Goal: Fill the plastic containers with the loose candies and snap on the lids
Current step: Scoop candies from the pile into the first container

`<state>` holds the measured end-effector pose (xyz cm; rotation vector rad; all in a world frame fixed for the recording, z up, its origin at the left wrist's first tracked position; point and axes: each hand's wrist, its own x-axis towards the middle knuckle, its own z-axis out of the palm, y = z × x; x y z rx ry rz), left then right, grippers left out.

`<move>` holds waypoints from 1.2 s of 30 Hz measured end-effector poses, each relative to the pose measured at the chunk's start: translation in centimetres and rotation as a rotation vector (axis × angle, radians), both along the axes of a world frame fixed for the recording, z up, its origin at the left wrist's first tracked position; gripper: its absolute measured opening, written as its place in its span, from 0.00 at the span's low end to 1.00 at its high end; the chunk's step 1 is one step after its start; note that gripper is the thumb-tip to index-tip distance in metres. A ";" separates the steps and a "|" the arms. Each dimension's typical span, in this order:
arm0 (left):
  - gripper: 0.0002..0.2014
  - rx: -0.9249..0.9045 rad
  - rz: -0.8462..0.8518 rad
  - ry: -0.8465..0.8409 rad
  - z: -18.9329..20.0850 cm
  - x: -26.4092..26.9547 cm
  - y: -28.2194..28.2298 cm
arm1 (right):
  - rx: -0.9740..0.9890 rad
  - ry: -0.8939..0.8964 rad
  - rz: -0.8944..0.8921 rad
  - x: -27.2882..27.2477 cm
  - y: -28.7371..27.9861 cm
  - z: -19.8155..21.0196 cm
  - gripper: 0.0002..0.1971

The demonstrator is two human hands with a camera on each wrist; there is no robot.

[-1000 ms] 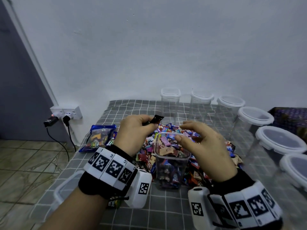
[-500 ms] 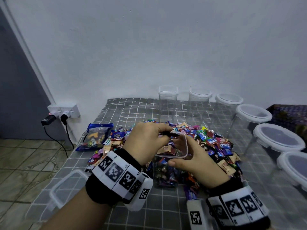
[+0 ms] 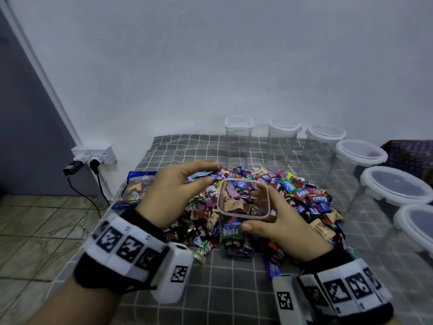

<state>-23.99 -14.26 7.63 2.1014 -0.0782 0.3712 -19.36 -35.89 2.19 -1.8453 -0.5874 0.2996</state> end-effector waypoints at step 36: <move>0.44 1.065 0.009 0.692 -7.9 1.5 3.9 | -1.190 -0.219 0.032 3.1 -0.8 -2.6 0.45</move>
